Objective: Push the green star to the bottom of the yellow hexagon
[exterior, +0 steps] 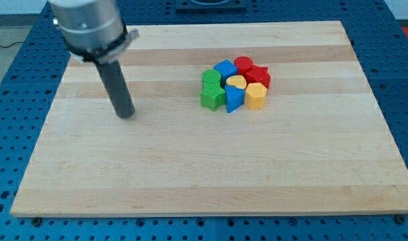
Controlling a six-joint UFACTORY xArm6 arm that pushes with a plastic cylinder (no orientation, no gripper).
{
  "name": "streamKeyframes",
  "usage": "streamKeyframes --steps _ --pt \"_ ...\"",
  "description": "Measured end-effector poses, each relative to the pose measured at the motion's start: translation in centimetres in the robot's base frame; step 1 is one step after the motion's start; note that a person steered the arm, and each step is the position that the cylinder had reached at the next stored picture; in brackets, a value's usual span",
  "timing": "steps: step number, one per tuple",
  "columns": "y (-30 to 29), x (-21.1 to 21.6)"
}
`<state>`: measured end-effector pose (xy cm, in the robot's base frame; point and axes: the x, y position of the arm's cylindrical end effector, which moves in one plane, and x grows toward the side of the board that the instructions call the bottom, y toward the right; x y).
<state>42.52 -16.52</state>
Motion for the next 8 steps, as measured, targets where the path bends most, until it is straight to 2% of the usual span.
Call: streamKeyframes --steps 1,2,4,5,6,7,8 --pt "0.9 -5.2" --pt "5.2 -5.4" --pt "18.6 -1.7" --pt "21.1 0.3" --pt "20.9 0.4" --pt "21.0 2.7" --pt "23.9 5.6"
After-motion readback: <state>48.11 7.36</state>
